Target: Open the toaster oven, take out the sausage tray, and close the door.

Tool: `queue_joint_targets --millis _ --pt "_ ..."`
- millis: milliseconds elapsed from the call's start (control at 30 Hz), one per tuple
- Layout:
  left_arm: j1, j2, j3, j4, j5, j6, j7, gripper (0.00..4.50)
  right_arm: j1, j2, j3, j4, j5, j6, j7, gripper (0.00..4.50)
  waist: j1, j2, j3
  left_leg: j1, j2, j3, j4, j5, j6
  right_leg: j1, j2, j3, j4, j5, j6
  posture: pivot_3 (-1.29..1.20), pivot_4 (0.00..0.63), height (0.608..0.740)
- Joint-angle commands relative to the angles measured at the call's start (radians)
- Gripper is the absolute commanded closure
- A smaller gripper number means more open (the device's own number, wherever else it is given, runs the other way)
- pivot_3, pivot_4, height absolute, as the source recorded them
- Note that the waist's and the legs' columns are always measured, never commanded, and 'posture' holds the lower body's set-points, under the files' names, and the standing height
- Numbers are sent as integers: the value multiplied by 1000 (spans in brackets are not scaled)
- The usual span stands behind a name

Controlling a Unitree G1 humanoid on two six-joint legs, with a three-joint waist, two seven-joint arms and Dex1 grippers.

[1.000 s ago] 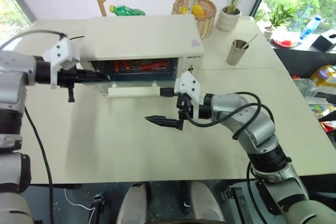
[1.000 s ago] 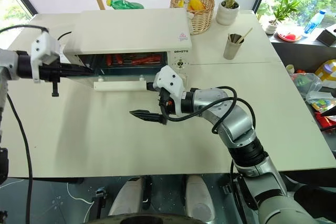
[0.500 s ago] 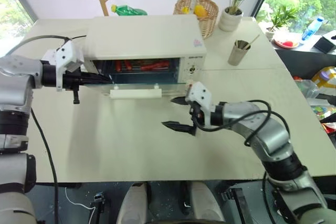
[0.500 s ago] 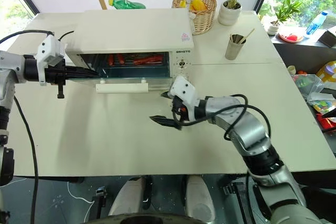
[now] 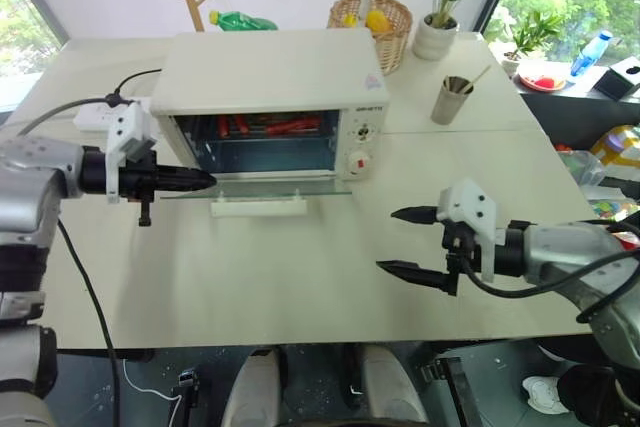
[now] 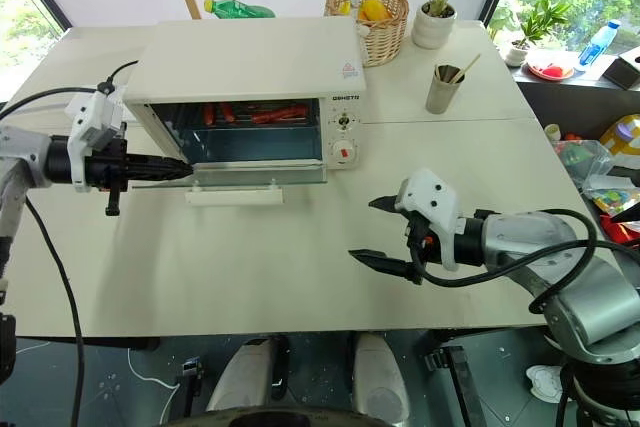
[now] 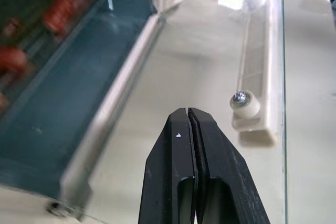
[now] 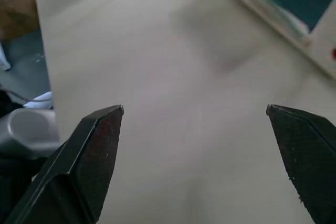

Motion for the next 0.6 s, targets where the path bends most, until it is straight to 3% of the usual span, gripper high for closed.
queue_joint_targets --millis 33,333,600 --pt "82 1 50 -63 4 -20 64 4472 -19 -14 -54 -28 41 -2 -16 0 1 0 0 0 0 0 0 0 0 0 0 0 0 0 0 0 150 740" --pt "243 -83 57 -136 16 -35 255 4472 -114 -5 -42 -17 58 -16 -80 0 3 0 0 0 0 1 0 0 0 0 -2 1 -1 0 0 0 150 740" --pt "246 -193 19 -51 91 -91 404 4472 -288 83 140 86 -124 -107 -209 0 2 0 0 0 0 1 0 0 0 0 -1 1 0 0 0 0 150 740"
